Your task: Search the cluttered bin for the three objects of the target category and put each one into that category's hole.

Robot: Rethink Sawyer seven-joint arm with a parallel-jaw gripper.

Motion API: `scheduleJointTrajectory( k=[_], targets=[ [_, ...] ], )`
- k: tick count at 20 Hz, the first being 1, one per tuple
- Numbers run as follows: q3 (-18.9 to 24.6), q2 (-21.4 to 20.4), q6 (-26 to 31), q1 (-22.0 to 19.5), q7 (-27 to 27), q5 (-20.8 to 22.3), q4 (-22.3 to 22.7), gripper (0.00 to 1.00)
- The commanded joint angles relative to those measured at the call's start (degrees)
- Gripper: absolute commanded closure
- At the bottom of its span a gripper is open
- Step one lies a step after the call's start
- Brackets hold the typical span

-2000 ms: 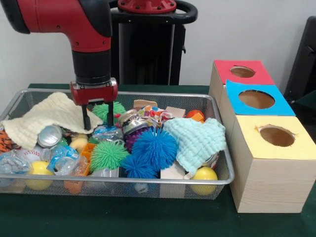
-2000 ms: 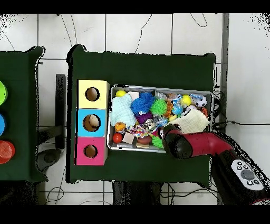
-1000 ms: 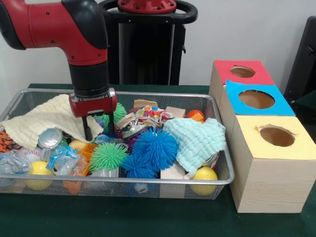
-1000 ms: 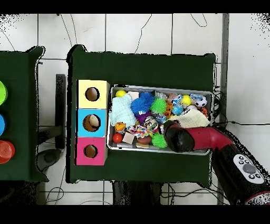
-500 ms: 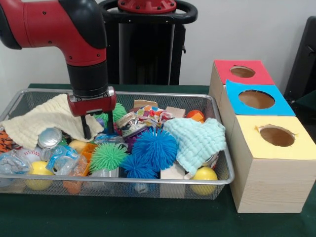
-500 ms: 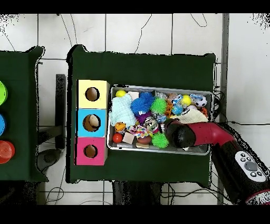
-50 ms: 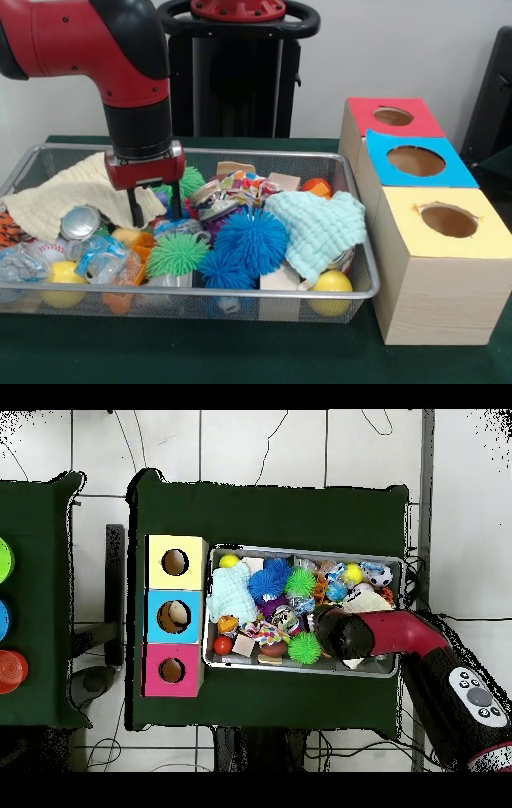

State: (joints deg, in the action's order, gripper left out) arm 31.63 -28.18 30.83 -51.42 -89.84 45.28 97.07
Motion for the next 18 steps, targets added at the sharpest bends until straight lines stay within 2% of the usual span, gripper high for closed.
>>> scheduleJointTrajectory(
  k=[1,5,15,18],
  targets=[
    [4.7,0.1,6.4,-1.0,16.2,1.1,-7.4,0.0],
    [5.2,-1.4,9.8,-0.8,17.0,0.0,-7.3,0.0],
    [7.2,0.9,11.3,-2.7,19.8,1.4,-9.4,0.0],
    [7.3,0.8,11.6,-3.3,20.0,1.5,-8.9,0.0]
  ],
)
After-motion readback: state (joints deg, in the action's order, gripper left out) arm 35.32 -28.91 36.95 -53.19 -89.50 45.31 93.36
